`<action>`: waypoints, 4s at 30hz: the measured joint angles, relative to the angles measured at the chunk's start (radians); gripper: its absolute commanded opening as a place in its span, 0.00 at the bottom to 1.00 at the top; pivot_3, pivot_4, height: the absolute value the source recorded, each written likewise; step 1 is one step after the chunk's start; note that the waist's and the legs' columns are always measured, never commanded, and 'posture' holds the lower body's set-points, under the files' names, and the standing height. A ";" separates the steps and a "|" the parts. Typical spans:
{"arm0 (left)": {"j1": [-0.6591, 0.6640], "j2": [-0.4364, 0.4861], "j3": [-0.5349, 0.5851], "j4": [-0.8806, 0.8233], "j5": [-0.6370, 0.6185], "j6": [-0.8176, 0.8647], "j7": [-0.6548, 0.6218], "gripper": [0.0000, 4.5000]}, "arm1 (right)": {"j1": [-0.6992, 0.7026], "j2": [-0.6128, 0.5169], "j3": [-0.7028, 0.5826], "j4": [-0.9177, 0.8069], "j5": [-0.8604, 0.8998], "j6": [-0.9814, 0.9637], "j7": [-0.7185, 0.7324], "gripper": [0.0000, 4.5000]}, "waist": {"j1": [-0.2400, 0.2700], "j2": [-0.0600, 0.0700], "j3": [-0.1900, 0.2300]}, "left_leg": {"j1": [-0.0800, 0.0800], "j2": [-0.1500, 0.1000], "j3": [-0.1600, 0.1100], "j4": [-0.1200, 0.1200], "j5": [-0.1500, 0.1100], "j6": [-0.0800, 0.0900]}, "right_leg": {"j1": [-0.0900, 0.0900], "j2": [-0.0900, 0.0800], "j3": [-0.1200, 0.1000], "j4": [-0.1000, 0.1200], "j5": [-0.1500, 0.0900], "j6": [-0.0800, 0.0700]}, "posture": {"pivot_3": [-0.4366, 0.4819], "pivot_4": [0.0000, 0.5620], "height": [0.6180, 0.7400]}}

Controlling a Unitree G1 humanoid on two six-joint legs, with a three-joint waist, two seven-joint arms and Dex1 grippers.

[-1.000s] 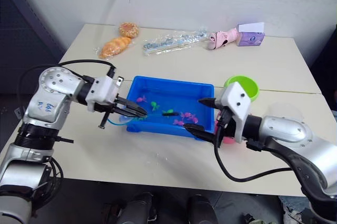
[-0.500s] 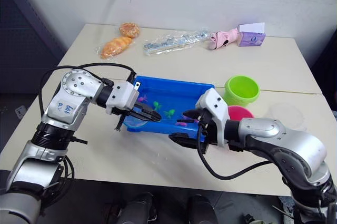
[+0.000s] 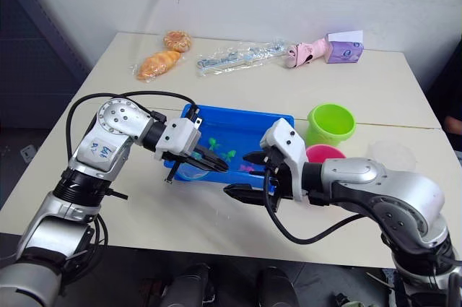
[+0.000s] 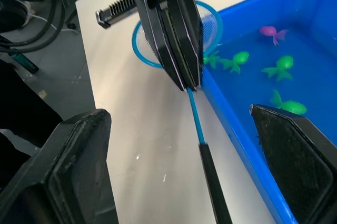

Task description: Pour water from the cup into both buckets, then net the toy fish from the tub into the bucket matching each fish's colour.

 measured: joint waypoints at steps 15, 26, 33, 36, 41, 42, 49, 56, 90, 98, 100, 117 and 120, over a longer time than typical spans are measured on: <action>0.000 -0.004 0.000 -0.008 -0.005 0.002 0.001 0.00 | 0.008 -0.003 -0.010 0.016 0.003 -0.007 -0.009 0.00 | 0.000 0.000 0.000 | 0.000 0.000 0.000 0.000 0.000 0.000 | 0.000 0.000 0.000 0.000 0.000 0.000 | 0.48 0.27 1.00; 0.014 -0.069 0.152 0.048 -0.148 0.008 0.060 0.73 | 0.026 -0.079 -0.022 0.015 -0.069 -0.099 0.084 0.00 | -0.001 0.001 0.001 | -0.001 0.000 -0.001 0.002 -0.001 0.001 | 0.000 0.000 -0.001 -0.001 0.000 0.000 | 0.48 0.27 1.00; 0.009 0.052 0.331 0.161 -0.226 0.111 0.097 0.99 | 0.081 -0.298 -0.122 0.027 -0.223 -0.230 0.228 0.00 | 0.000 0.003 0.002 | -0.001 -0.001 0.000 0.003 -0.001 0.001 | 0.001 -0.001 -0.001 -0.001 0.000 0.000 | 0.48 0.27 1.00; 0.078 0.079 0.340 0.167 -0.214 0.091 0.099 0.99 | 0.107 -0.396 -0.112 0.063 -0.355 -0.331 0.299 0.00 | 0.001 0.003 0.002 | 0.000 -0.002 0.000 0.003 -0.002 0.002 | 0.001 -0.002 -0.001 -0.002 0.000 0.000 | 0.48 0.27 1.00; 0.206 0.059 0.322 0.154 -0.202 0.088 0.121 0.99 | 0.071 -0.430 0.019 0.181 -0.612 -0.519 0.346 0.00 | -0.001 0.004 0.002 | -0.001 -0.002 0.000 0.004 -0.002 0.002 | 0.000 -0.002 -0.001 -0.001 0.000 0.000 | 0.48 0.27 1.00; 0.217 0.055 0.311 0.145 -0.202 0.090 0.125 0.99 | 0.052 -0.430 0.051 0.209 -0.667 -0.554 0.350 0.00 | -0.001 0.004 0.003 | -0.001 -0.002 0.000 0.004 -0.002 0.002 | 0.000 -0.002 -0.001 -0.001 0.000 0.000 | 0.48 0.27 1.00; 0.257 0.020 0.288 0.071 -0.203 0.105 0.156 0.99 | -0.075 -0.430 0.222 0.324 -0.922 -0.651 0.418 0.00 | -0.001 0.006 0.003 | -0.001 -0.001 0.000 0.004 -0.001 0.001 | 0.000 -0.002 -0.001 -0.001 0.000 0.000 | 0.48 0.27 1.00; 0.275 -0.008 0.275 0.065 -0.203 0.115 0.175 0.99 | -0.242 -0.376 0.378 0.391 -1.119 -0.639 0.518 0.00 | -0.004 0.008 0.005 | -0.001 -0.001 0.000 0.005 -0.001 0.001 | -0.001 -0.002 -0.001 0.000 0.000 0.000 | 0.48 0.27 1.00; 0.238 -0.039 0.257 0.113 -0.199 0.089 0.168 0.99 | -0.338 -0.232 0.420 0.389 -1.329 -0.437 0.860 0.00 | -0.001 0.009 0.005 | -0.001 -0.002 0.000 0.006 -0.001 0.001 | 0.000 -0.002 -0.001 0.001 0.000 0.000 | 0.48 0.27 1.00; 0.244 -0.026 0.257 0.110 -0.199 0.090 0.170 0.99 | -0.299 -0.217 0.358 0.334 -1.215 -0.237 0.841 0.00 | -0.001 0.009 0.005 | -0.001 -0.002 0.000 0.006 -0.001 0.001 | 0.000 -0.002 -0.001 0.001 0.000 0.000 | 0.48 0.27 1.00; 0.244 -0.024 0.257 0.110 -0.199 0.090 0.170 0.99 | -0.284 -0.217 0.343 0.327 -1.194 -0.213 0.828 0.00 | -0.001 0.009 0.005 | -0.001 -0.002 0.000 0.006 -0.001 0.001 | 0.000 -0.002 -0.001 0.001 0.000 0.000 | 0.48 0.27 1.00; 0.240 -0.017 0.261 0.107 -0.208 0.138 0.183 0.99 | -0.220 -0.258 0.121 0.246 -0.968 -0.067 0.739 0.00 | 0.000 0.009 0.005 | -0.001 -0.002 0.000 0.005 -0.001 0.001 | 0.000 -0.002 -0.001 0.000 0.000 0.000 | 0.48 0.27 1.00; 0.237 -0.010 0.261 0.106 -0.208 0.147 0.178 0.99 | -0.192 -0.269 0.066 0.222 -0.930 -0.043 0.736 0.00 | 0.000 0.009 0.005 | -0.001 -0.002 0.000 0.005 -0.002 0.001 | 0.000 -0.002 -0.001 0.000 0.000 0.000 | 0.48 0.27 1.00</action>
